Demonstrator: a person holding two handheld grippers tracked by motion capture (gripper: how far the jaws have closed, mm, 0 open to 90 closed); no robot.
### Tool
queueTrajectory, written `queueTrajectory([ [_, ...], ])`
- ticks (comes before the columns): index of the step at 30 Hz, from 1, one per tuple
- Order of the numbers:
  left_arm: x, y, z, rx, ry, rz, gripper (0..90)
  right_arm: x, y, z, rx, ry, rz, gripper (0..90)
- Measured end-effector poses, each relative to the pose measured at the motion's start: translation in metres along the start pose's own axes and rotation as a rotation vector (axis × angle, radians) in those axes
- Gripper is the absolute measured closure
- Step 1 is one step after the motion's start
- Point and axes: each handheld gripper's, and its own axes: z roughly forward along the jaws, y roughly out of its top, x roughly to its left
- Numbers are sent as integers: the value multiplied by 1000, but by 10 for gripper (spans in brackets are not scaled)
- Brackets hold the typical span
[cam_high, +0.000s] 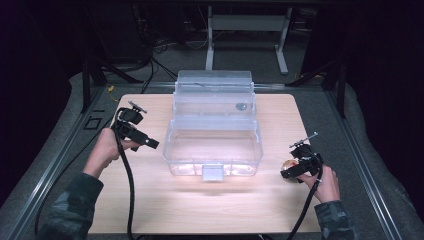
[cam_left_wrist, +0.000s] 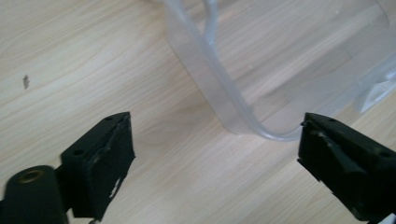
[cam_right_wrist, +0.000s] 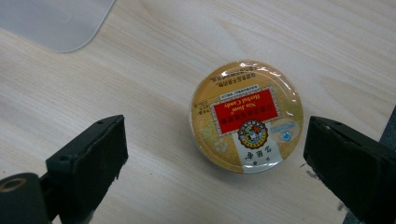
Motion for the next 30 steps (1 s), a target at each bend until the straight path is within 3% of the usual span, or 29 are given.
queueTrajectory([
  [6, 18, -17, 6, 2, 12, -44, 1, -6, 2, 4, 19, -19, 8, 54],
  [8, 23, -22, 9, 0, 19, -51, 1, -10, 3, 5, 18, 13, 16, 53],
  [9, 26, -24, 10, -2, 14, -60, 1, -9, 3, 5, 24, -30, 16, 51],
  [15, 38, -38, 16, -4, 2, -85, 1, -15, 6, 10, 39, -2, 29, 37],
  [25, 50, -48, 24, 4, 13, -118, 1, -19, 16, 29, 101, -14, 20, 50],
  [30, 53, -52, 29, 9, 7, -123, 1, -20, 19, 38, 129, -9, 22, 116],
])
